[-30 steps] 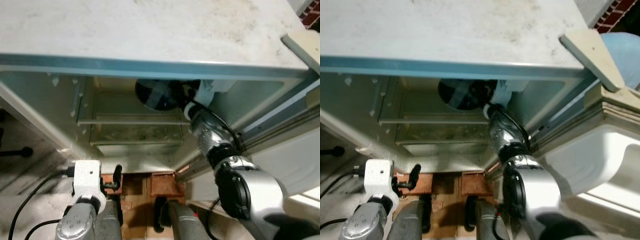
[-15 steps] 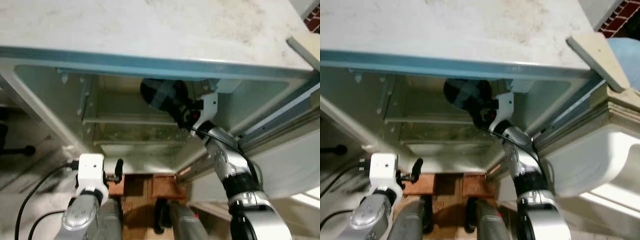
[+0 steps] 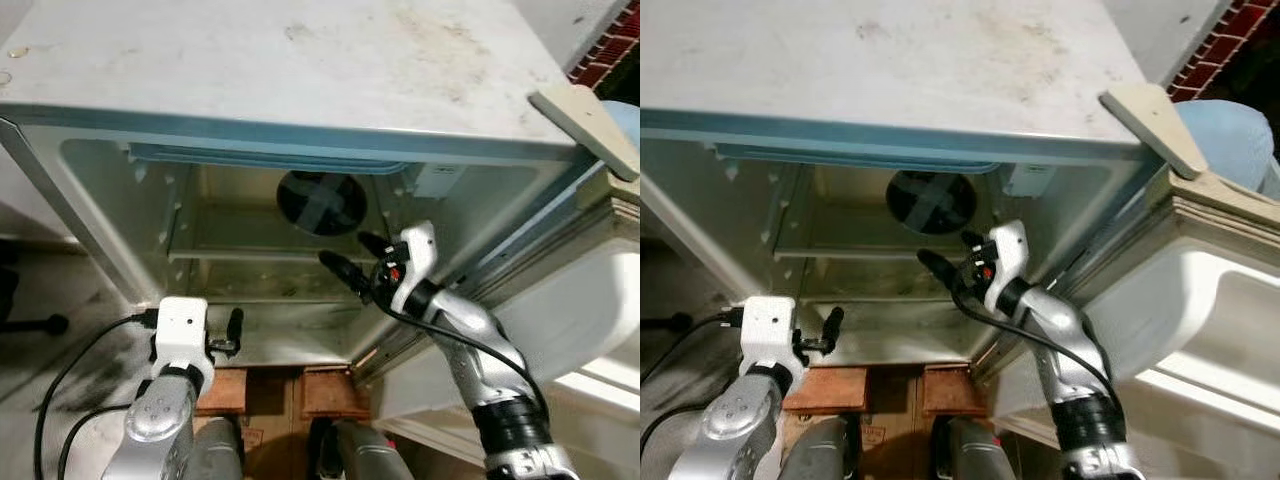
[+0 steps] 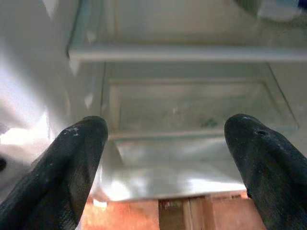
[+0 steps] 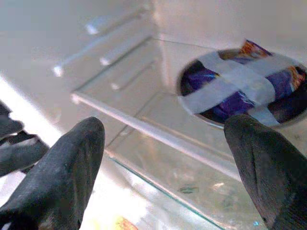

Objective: Restocking fridge

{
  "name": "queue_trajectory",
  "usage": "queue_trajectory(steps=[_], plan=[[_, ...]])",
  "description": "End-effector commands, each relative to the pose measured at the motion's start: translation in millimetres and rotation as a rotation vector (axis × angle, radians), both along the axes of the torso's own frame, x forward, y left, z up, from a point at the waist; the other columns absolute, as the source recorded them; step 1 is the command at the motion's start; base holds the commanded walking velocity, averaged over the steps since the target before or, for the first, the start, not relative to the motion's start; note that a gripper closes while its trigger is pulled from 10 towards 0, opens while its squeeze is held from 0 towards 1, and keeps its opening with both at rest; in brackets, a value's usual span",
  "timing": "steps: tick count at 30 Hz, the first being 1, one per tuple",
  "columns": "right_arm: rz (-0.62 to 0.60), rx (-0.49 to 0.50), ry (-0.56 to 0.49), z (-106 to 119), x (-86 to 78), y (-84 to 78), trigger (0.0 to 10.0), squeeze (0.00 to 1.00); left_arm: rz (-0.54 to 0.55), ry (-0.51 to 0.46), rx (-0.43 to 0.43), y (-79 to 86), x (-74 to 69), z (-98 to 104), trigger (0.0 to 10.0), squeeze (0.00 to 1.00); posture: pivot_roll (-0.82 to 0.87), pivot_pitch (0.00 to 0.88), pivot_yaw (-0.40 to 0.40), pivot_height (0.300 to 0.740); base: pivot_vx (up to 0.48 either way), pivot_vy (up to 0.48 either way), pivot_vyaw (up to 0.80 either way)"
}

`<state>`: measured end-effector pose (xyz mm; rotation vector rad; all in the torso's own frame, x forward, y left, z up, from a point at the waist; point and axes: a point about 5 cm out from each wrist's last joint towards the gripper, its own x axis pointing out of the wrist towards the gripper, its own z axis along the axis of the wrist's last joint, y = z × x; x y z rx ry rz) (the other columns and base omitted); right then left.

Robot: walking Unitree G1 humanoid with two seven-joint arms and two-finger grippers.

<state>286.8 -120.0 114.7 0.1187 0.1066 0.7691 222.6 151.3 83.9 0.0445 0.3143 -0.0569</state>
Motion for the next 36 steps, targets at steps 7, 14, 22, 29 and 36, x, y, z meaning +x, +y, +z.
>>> queue_trajectory(steps=[7,14,22,29,36], plan=[[-0.137,-0.043,-0.046,2,-10.4,-11.7,10.0,0.0,-0.032,-0.016,0.003,-2.6,12.0,-3,10.0,0.0,0.03,0.057,-0.089,0.74,-0.362,0.0,0.0],[-0.221,-0.034,0.012,-9,-19.5,-13.0,10.0,0.0,-0.051,-0.042,0.023,-2.3,22.2,0,10.0,0.0,0.03,0.035,-0.069,0.74,-0.351,0.0,0.0],[-0.363,-0.139,0.029,-15,-12.9,-18.3,10.0,0.0,-0.08,-0.074,0.045,-0.3,28.7,4,10.0,0.0,0.03,0.027,-0.044,0.74,-0.308,0.0,0.0],[-0.387,-0.106,0.02,-13,-10.7,-20.9,10.0,0.0,-0.082,-0.089,0.023,-2.2,31.1,5,10.0,0.0,0.02,0.028,-0.037,0.74,-0.036,0.0,0.0],[-0.424,-0.105,-0.001,-8,-7.9,-22.0,10.0,0.0,-0.097,-0.144,0.016,-2.1,35.9,12,10.0,0.0,0.02,0.038,-0.033,0.74,0.0,0.0,0.0]])
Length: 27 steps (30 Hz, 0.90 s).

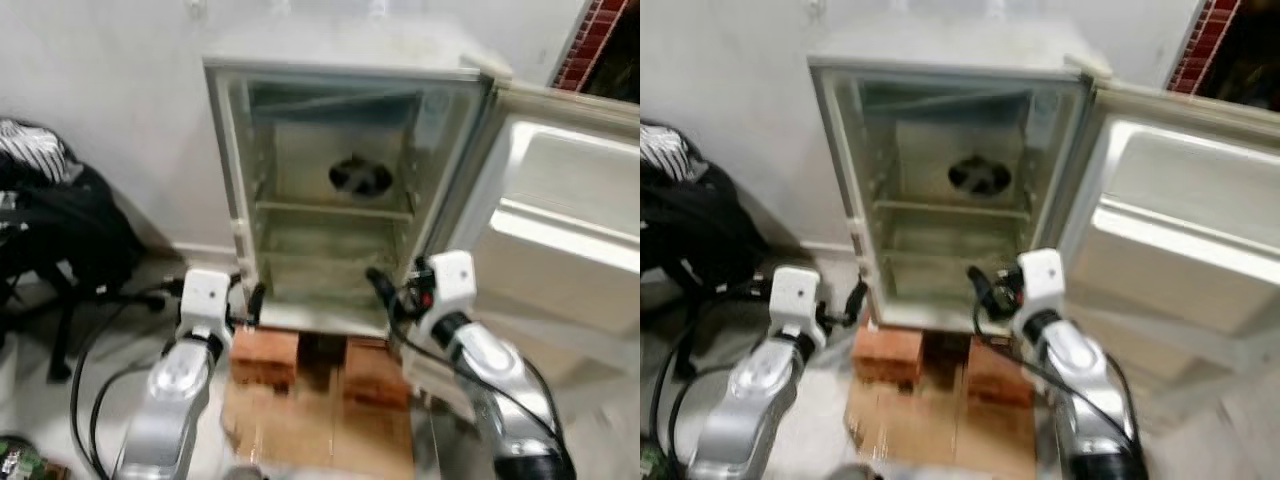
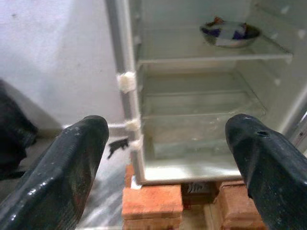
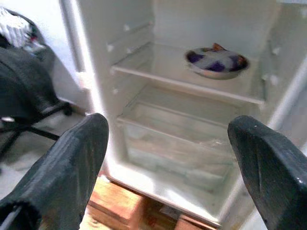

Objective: Restocking fridge

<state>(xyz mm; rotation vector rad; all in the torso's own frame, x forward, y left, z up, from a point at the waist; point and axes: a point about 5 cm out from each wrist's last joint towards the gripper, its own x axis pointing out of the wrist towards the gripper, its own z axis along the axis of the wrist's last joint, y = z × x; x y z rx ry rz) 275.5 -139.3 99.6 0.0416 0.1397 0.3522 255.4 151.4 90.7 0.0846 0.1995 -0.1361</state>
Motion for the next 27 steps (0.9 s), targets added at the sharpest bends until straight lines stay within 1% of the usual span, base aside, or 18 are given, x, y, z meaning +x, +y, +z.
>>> queue_trajectory(steps=[1,2,5,11,22,23,27], plan=[[-0.012,-0.004,-0.029,7.4,3.9,-2.4,10.0,0.0,-0.007,-0.03,0.001,-1.6,3.7,4.9,10.0,0.0,0.02,0.037,-0.033,0.74,0.0,0.0,0.0],[-0.012,-0.004,-0.029,7.4,3.9,-2.4,10.0,0.0,-0.007,-0.03,0.001,-1.6,3.7,4.9,10.0,0.0,0.02,0.037,-0.033,0.74,0.0,0.0,0.0],[0.001,-0.021,-0.039,7.8,3.8,-1.5,10.0,0.0,-0.01,-0.028,0.006,-1.6,3.6,3.7,10.0,0.0,0.02,0.041,-0.036,0.74,0.0,-0.444,0.0],[-0.012,-0.038,-0.038,5.5,2.7,-4.7,10.0,0.0,-0.008,-0.02,0.0,-1.0,-1.6,0.1,10.0,0.0,0.02,0.05,-0.037,0.74,0.0,-0.452,0.8],[-0.002,-0.042,-0.044,5.1,2.7,-3.7,10.0,0.0,-0.021,-0.02,0.008,-3.1,0.4,0.1,10.0,0.0,0.01,0.046,-0.031,0.74,0.0,-0.451,0.8],[0.002,-0.044,-0.05,5.4,2.9,-3.3,10.0,0.0,-0.017,-0.022,0.01,-3.0,0.8,0.4,10.0,0.0,0.01,0.044,-0.032,0.74,0.0,0.0,0.73],[0.02,-0.048,-0.048,4.3,0.5,-3.0,10.0,0.0,-0.014,-0.008,0.008,-4.1,-0.1,-2.5,10.0,0.0,0.01,0.041,-0.034,0.74,0.0,0.0,0.0]])
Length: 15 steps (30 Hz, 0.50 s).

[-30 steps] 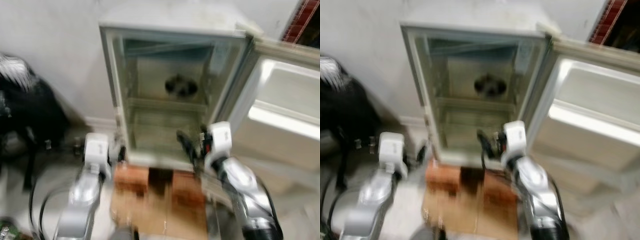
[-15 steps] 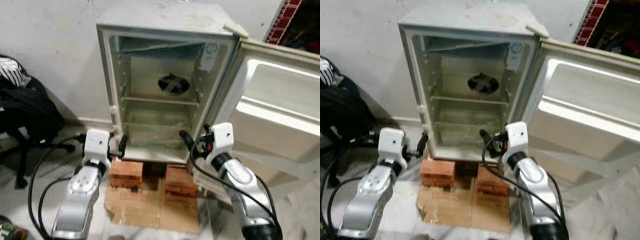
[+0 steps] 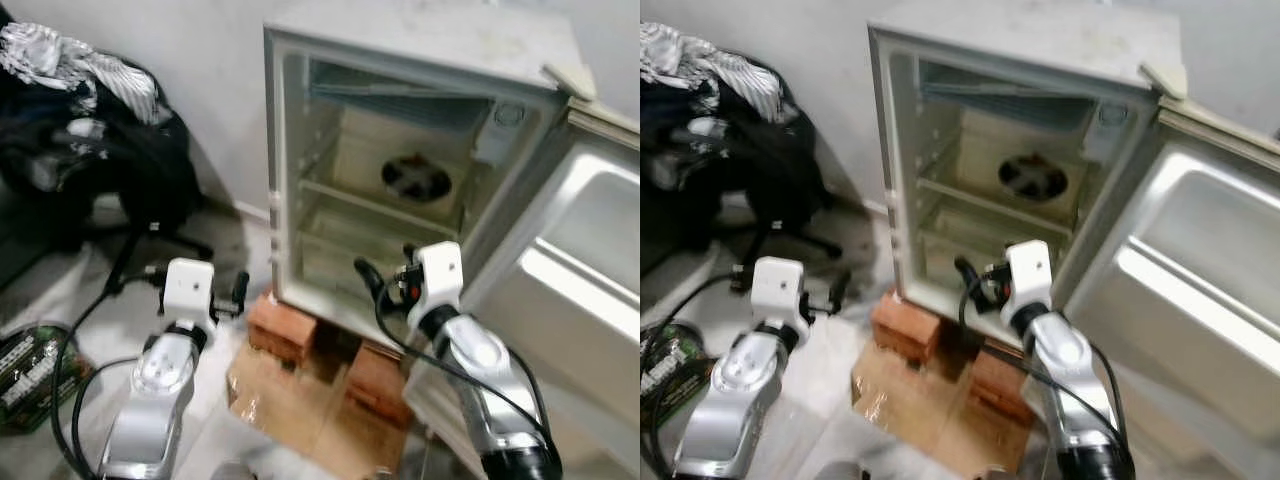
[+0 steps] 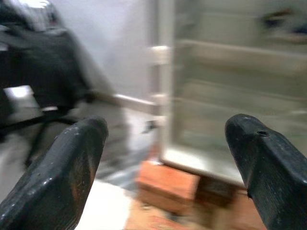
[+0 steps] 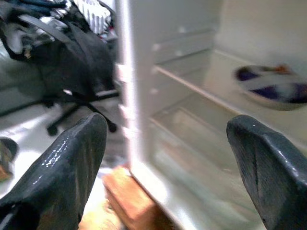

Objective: Restocking fridge

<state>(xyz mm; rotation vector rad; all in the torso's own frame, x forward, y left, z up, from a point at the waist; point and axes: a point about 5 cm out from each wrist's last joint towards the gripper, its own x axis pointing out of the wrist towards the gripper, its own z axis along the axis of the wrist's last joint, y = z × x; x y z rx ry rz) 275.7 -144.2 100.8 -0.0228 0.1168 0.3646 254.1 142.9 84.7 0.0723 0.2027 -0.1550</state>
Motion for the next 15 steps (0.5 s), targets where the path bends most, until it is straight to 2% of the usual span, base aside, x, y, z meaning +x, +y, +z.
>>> queue_trajectory(steps=[1,7,10,15], plan=[[0.004,0.01,-0.014,3,0.4,1.8,10.0,0.0,0.003,-0.013,0.022,4.4,1.2,3,10.0,0.0,0.01,0.041,-0.034,0.74,0.0,0.0,0.0],[0.085,0.031,0.045,-5,-21.1,-6.1,10.0,0.0,-0.025,-0.01,-0.009,-1.2,-2.0,3,10.0,0.0,0.0,0.038,-0.033,0.74,0.0,0.0,0.0],[0.064,0.042,0.047,-5,-20.6,-8.6,10.0,0.0,-0.039,-0.001,-0.014,-3.4,-1.7,1,10.0,0.0,0.0,0.039,-0.031,0.74,0.0,0.0,0.0],[0.036,0.034,0.036,-2,-18.8,-9.1,10.0,0.0,-0.045,-0.002,-0.01,-5.2,-1.2,2,10.0,0.0,0.0,0.039,-0.027,0.74,-0.293,0.0,0.0]])
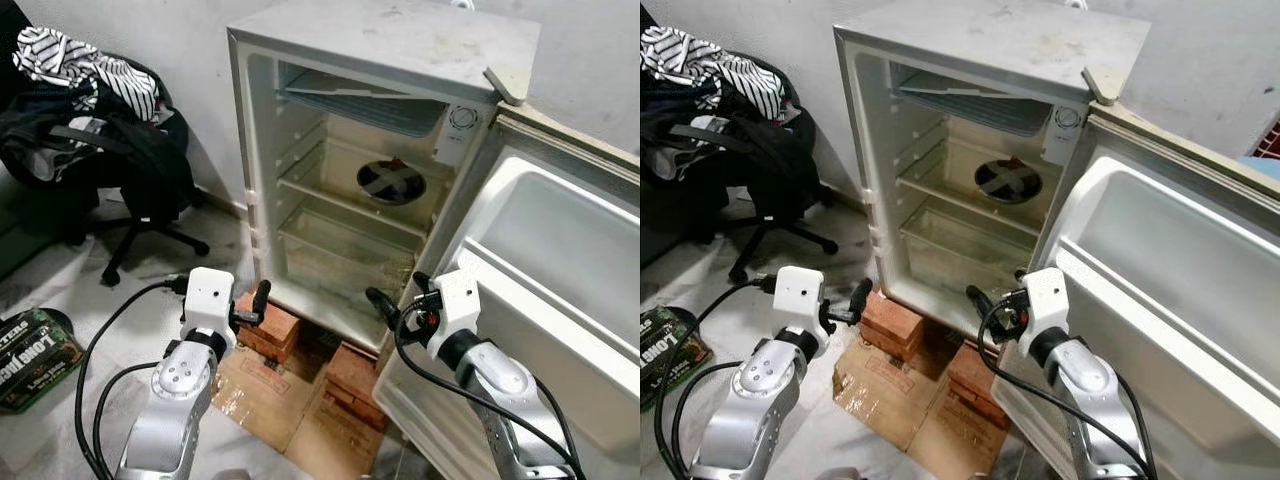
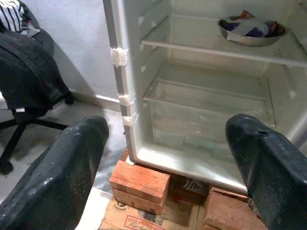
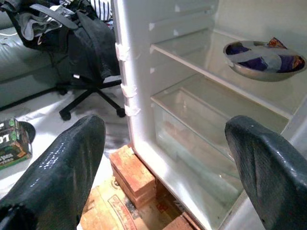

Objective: Restocking fridge

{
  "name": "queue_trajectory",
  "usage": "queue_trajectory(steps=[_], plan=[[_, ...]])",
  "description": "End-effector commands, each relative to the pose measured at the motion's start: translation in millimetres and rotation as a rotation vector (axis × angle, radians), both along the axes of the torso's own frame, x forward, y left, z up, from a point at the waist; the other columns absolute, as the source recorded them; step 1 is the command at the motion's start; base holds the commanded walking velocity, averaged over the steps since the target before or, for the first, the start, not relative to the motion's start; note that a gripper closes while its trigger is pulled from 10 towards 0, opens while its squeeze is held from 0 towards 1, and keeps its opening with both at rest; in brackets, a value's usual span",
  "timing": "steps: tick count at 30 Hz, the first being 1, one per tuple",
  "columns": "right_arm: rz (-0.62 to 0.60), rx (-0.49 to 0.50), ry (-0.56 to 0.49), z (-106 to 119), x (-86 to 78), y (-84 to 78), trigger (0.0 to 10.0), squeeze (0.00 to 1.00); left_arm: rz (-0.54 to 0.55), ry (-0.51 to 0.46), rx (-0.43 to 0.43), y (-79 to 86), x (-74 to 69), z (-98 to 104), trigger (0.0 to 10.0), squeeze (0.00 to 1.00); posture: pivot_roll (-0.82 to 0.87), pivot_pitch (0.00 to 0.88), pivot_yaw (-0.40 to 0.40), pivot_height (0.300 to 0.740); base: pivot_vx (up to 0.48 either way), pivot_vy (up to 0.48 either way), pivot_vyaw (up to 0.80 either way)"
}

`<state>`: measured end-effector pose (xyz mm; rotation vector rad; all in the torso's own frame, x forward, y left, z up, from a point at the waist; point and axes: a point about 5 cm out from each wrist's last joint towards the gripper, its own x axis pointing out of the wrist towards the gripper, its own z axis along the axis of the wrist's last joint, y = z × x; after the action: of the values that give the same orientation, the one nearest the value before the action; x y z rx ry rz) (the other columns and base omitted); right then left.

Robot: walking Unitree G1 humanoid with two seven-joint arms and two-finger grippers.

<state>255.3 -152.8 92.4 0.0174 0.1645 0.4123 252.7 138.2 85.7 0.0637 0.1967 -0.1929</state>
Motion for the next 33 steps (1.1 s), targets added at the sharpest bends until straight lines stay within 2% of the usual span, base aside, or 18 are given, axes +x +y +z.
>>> queue_trajectory(steps=[1,11,17,20,21,23,26,30,31,33], plan=[[-0.018,0.001,-0.017,6,1.5,-0.8,10.0,0.0,-0.009,0.001,0.003,-0.6,0.1,1,10.0,0.0,0.0,0.039,-0.028,0.74,-0.319,0.0,-0.69],[-0.025,-0.004,-0.007,4,3.2,-0.4,10.0,0.0,-0.009,0.006,0.006,0.3,0.0,0,10.0,0.0,0.0,0.044,-0.031,0.74,-0.342,0.0,-0.71],[-0.027,-0.002,-0.012,5,4.7,0.3,10.0,0.0,-0.005,0.007,0.007,0.8,0.2,0,10.0,0.0,0.01,0.043,-0.031,0.74,-0.346,0.0,-0.27],[-0.066,-0.028,-0.029,5,5.8,-3.6,10.0,0.0,0.001,0.009,0.01,2.7,0.7,0,10.0,0.0,0.0,0.044,-0.029,0.74,0.0,0.0,0.0],[-0.122,-0.052,-0.036,5,8.1,-10.1,10.0,0.0,-0.001,0.003,-0.001,3.6,1.0,0,10.0,0.0,0.0,0.044,-0.028,0.74,0.0,0.0,0.0],[-0.143,-0.058,-0.037,5,8.9,-12.6,10.0,0.0,-0.002,0.0,-0.006,3.8,1.0,1,10.0,0.0,0.0,0.044,-0.028,0.74,0.0,0.0,0.0],[-0.347,-0.083,-0.019,3,17.6,-39.8,10.0,0.0,0.0,-0.007,-0.017,6.4,2.5,2,10.0,0.0,0.0,0.045,-0.025,0.74,0.0,0.0,0.0],[-0.464,-0.081,-0.012,4,23.5,-57.4,10.0,0.0,-0.006,-0.028,-0.035,7.2,4.1,6,10.0,0.0,0.0,0.047,-0.023,0.74,0.146,0.0,0.0],[-0.464,-0.081,-0.012,4,23.5,-57.4,10.0,0.0,-0.006,-0.028,-0.035,7.2,4.1,6,10.0,0.0,0.0,0.047,-0.023,0.74,0.341,0.0,0.0],[-0.52,-0.1,-0.05,12,27.5,-63.5,10.0,0.0,-0.029,-0.053,-0.054,5.8,4.3,10,10.0,0.0,0.0,0.049,-0.023,0.74,0.465,0.0,0.0]])
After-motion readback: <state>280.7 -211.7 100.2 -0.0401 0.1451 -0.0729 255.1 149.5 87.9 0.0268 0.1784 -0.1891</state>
